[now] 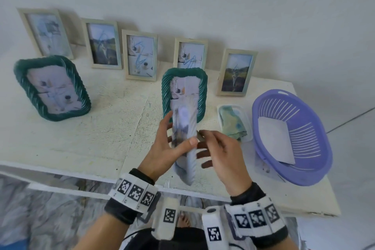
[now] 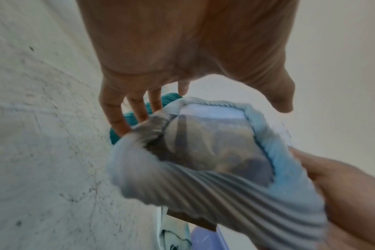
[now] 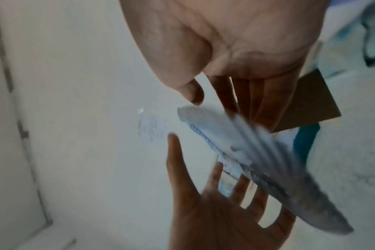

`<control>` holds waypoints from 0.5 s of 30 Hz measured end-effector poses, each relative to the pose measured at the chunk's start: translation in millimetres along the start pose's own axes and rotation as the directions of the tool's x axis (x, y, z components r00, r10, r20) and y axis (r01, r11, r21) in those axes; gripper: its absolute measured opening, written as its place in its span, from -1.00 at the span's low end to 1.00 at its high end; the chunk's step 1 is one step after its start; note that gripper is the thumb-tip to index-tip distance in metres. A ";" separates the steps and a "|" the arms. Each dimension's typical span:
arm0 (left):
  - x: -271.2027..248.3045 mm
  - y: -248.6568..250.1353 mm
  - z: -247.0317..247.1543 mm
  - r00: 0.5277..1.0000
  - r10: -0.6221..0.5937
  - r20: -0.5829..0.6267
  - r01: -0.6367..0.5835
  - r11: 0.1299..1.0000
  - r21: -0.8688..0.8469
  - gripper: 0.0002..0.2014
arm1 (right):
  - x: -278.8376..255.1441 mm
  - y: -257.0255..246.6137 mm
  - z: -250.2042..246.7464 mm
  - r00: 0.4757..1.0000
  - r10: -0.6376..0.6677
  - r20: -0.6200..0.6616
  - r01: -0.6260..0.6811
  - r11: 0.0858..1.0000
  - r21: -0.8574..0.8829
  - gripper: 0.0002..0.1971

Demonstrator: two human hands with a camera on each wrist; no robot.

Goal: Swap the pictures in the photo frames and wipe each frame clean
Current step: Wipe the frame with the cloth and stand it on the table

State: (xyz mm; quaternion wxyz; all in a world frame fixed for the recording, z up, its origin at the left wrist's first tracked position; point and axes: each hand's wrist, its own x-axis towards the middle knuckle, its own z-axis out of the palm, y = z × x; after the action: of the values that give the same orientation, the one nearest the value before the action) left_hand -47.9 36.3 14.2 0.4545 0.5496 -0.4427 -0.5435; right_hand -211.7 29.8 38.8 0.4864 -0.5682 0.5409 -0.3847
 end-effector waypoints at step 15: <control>4.2 3.2 -103.8 0.958 -0.261 -0.116 0.219 0.931 -0.291 -0.26 | 42.0 -4.8 63.6 0.969 0.159 0.188 -0.217 0.913 0.346 -0.39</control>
State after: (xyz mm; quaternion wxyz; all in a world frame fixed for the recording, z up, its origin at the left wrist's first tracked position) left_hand 56.0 33.5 16.1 0.4890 0.5711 -0.2559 -0.6076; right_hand -144.3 -3.3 25.0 0.6586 -0.4418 0.4730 -0.3838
